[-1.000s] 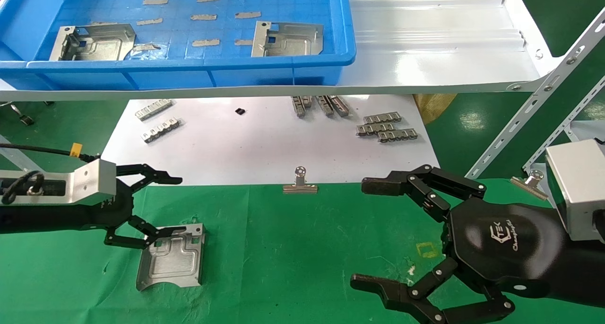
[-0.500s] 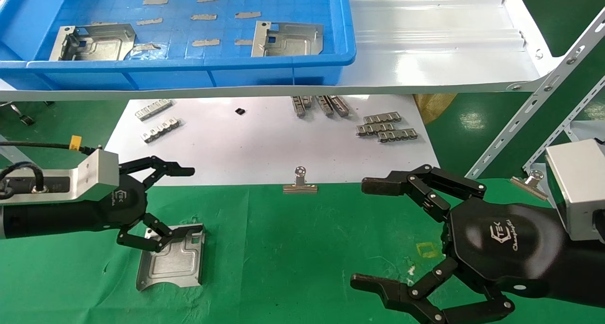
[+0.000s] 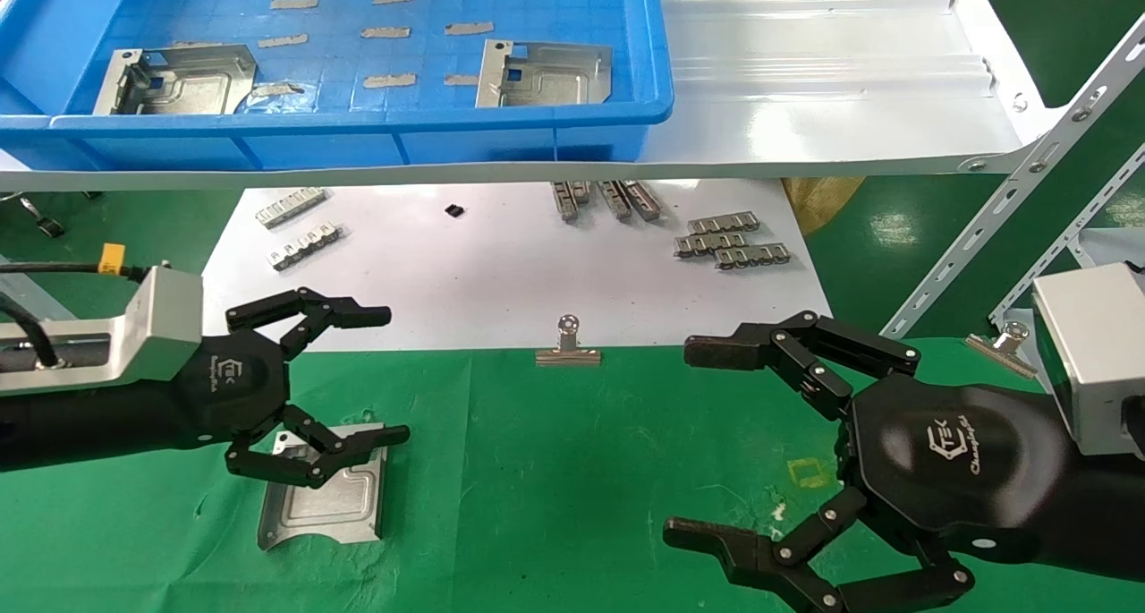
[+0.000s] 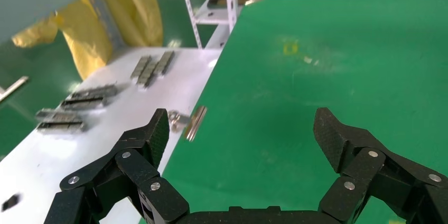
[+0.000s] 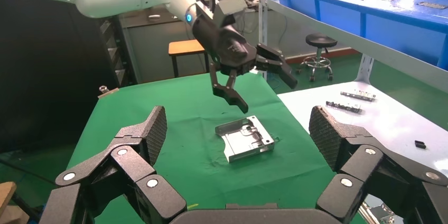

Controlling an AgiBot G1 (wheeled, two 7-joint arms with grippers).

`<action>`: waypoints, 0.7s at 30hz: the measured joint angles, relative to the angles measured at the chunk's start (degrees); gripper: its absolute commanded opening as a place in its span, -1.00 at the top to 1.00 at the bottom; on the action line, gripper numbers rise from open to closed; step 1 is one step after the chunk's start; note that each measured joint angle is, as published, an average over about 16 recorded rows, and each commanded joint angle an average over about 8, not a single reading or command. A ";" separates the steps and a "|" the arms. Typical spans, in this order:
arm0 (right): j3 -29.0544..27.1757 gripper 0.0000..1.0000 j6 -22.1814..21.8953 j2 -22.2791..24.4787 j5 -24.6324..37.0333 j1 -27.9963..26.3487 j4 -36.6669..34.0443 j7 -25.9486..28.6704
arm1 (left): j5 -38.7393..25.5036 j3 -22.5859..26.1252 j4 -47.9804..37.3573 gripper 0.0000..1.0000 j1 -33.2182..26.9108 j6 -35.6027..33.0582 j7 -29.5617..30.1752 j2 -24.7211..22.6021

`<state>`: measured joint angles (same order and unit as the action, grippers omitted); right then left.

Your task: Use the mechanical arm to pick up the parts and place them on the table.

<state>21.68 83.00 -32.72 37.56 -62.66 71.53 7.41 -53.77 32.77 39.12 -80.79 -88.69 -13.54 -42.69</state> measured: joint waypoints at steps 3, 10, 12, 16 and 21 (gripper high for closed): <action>0.00 -1.00 0.00 0.00 0.00 0.00 0.00 0.00 | 1.17 -1.65 3.39 -1.00 1.89 0.30 2.39 0.75; 0.00 -1.00 0.00 0.00 0.00 0.00 0.00 0.00 | 3.90 -5.49 11.30 -1.00 6.30 0.98 7.96 2.51; 0.00 -1.00 0.00 0.00 0.00 0.00 0.00 0.00 | 4.69 -6.59 13.57 -1.00 7.57 1.18 9.56 3.02; 0.00 -1.00 0.00 0.00 0.00 0.00 0.00 0.00 | 6.25 -8.79 18.08 -1.00 10.09 1.57 12.75 4.02; 0.00 -1.00 0.00 0.00 0.00 0.00 0.00 0.00 | 8.20 -11.54 23.75 -1.00 13.25 2.07 16.74 5.28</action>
<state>21.69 83.00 -32.72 37.56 -62.66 71.53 7.41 -45.56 21.23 62.86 -67.54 -86.63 3.20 -37.40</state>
